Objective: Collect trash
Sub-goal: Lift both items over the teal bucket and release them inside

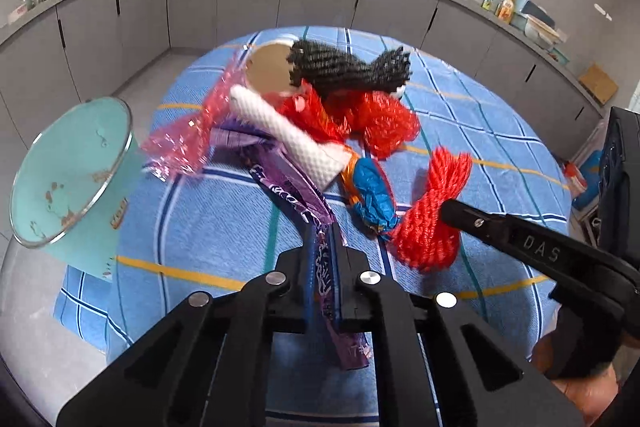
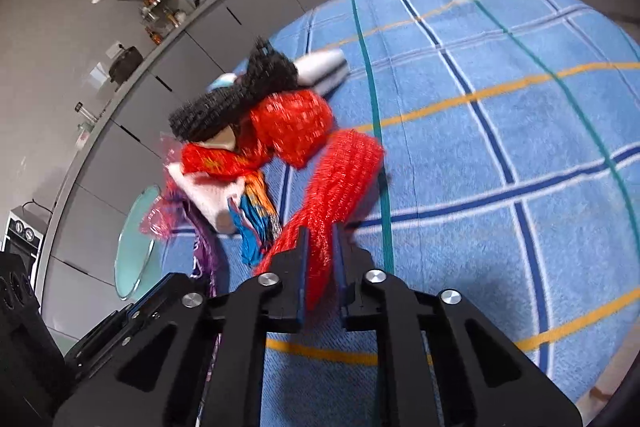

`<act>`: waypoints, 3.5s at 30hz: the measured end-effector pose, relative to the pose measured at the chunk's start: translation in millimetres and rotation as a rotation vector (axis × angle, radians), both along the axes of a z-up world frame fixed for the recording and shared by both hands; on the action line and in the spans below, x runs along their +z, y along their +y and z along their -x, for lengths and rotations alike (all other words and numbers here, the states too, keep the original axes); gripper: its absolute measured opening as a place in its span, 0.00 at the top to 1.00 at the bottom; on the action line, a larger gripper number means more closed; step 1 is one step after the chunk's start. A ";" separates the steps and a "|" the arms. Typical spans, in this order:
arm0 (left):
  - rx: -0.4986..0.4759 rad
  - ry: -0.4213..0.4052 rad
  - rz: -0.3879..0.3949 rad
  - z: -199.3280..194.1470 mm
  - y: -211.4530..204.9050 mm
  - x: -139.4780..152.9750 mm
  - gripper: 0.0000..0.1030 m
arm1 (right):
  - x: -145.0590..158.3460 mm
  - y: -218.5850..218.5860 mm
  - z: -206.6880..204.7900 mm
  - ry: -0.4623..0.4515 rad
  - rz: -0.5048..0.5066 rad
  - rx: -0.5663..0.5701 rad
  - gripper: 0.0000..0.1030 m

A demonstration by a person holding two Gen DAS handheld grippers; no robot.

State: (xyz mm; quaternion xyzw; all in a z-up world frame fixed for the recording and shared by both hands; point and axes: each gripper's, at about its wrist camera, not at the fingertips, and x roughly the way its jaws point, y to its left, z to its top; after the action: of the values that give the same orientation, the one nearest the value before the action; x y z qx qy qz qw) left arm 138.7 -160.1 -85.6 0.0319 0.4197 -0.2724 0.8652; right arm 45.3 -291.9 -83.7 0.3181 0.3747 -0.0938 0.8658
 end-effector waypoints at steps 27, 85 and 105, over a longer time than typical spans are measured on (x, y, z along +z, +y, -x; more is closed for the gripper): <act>0.058 0.059 -0.075 -13.5 -18.0 -20.0 0.84 | 18.8 -8.4 10.0 -0.021 0.222 0.006 0.89; 0.332 -0.079 -0.142 -136.0 207.6 4.0 0.84 | 25.7 232.2 -187.0 -0.078 0.249 0.601 0.89; 0.391 -0.120 -0.220 -127.7 203.6 9.8 0.32 | 33.9 199.3 -164.8 -0.114 0.211 0.503 0.55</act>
State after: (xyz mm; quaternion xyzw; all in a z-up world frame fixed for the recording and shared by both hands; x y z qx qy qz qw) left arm 266.4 43.5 -75.8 0.0604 0.3929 -0.0499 0.9162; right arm 210.1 -92.6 -49.8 0.1280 0.3806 0.1037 0.9099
